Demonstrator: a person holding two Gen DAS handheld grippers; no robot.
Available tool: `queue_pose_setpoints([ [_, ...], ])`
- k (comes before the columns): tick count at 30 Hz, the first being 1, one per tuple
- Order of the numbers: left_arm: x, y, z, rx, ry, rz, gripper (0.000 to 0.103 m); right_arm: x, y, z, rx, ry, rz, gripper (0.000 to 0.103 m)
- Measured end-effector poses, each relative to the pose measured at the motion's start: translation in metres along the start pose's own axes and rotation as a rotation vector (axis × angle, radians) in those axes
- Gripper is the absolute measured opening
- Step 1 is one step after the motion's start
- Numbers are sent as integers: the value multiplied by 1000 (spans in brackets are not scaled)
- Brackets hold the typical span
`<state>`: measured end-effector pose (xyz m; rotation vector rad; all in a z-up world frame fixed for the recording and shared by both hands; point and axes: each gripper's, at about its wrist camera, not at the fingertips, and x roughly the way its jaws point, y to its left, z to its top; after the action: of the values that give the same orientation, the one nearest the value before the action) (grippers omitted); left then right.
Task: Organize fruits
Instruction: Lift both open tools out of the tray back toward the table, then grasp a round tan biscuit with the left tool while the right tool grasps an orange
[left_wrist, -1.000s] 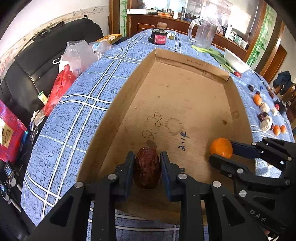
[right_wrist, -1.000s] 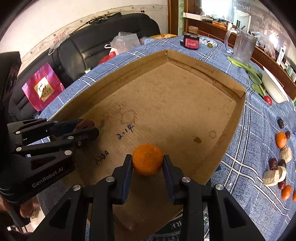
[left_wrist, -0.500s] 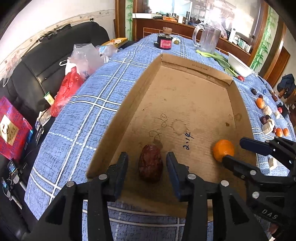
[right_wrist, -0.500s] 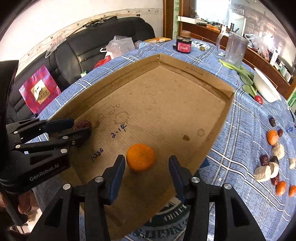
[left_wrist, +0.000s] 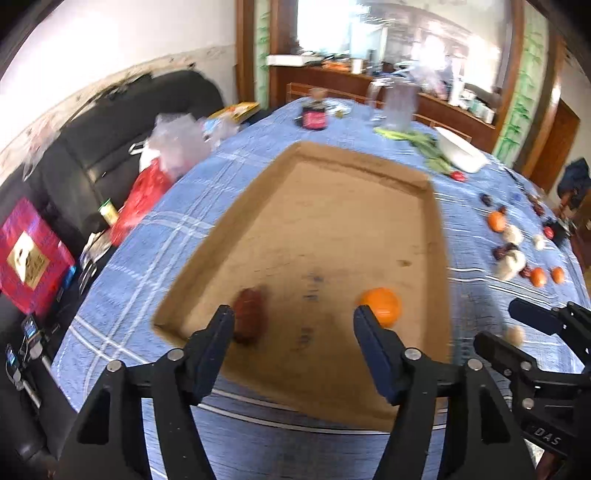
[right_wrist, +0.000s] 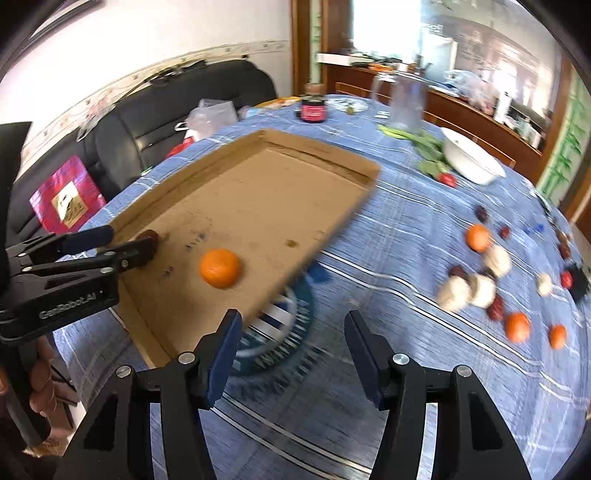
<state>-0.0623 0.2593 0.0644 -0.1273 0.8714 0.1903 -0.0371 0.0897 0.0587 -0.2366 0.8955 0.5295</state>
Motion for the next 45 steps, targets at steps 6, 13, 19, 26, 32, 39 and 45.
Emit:
queue_pose_setpoints([
  [6, -8, -62, -2, 118, -13, -54, 68, -29, -38, -20, 68, -39, -67, 70],
  [13, -9, -127, -6, 229, -6, -105, 68, -62, -92, -44, 180, -80, -152, 72],
  [19, -5, -167, -14, 287, 22, -141, 71, -90, -147, -68, 295, -103, -236, 75],
  [26, 1, -200, -26, 330, 69, -167, 71, -118, -207, -98, 410, -119, -336, 78],
  [32, 11, -214, -39, 333, 129, -171, 71, -120, -240, -119, 479, -100, -347, 78],
  [39, 28, -227, -43, 355, 159, -138, 71, -100, -265, -113, 471, -78, -308, 78],
  [45, 44, -223, -43, 301, 183, -170, 70, -60, -303, -88, 464, -22, -270, 78],
])
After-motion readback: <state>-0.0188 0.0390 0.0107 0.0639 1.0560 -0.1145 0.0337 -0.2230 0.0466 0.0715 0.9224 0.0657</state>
